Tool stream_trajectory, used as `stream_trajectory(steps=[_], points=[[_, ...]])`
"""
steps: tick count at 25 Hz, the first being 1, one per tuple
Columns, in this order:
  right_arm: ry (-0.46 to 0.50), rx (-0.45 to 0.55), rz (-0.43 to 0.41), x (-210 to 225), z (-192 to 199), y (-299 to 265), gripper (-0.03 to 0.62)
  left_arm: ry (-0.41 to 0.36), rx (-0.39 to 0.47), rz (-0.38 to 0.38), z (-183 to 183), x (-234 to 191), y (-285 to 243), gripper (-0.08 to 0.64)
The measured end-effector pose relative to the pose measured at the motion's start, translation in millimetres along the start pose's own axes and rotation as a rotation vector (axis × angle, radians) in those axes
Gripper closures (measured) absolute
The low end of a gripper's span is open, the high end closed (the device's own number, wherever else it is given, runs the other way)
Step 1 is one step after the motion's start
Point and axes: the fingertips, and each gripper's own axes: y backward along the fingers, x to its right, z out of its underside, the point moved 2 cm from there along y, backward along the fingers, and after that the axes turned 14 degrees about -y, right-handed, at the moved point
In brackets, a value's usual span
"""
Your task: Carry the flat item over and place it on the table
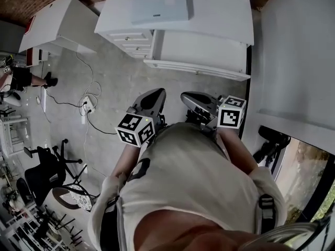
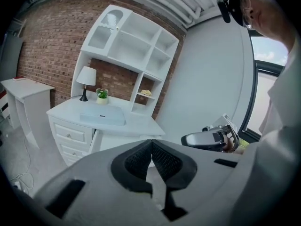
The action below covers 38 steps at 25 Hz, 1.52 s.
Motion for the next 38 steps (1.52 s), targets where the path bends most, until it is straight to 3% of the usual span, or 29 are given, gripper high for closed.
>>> stream_trajectory(steps=[6, 10, 18, 26, 31, 38], points=[[-0.044, -0.089, -0.042, 16.2, -24.9, 2.6, 0.581, -0.001, 0.009, -0.116, -14.2, -12.6, -14.3, 0.540], [-0.049, -0.152, -0.051, 17.8, -24.6, 0.0, 0.581, 0.012, -0.008, -0.151, -13.6, -14.2, -15.2, 0.540], [-0.075, -0.153, -0.035, 31.2, -42.6, -2.0, 0.581, 0.008, -0.014, -0.157, -18.1, -23.9, -30.5, 0.540], [-0.092, -0.055, 0.047, 49.2, -75.7, -0.7, 0.581, -0.009, 0.020, -0.100, -30.8, -49.2, -57.6, 0.540], [-0.131, -0.043, 0.094, 60.9, -86.8, -33.6, 0.581, 0.009, 0.040, -0.099, -33.3, -91.4, -54.0, 0.540], [-0.047, -0.204, 0.130, 59.1, -90.9, -138.2, 0.581, 0.095, 0.071, -0.180, -30.1, -194.1, -18.7, 0.540]])
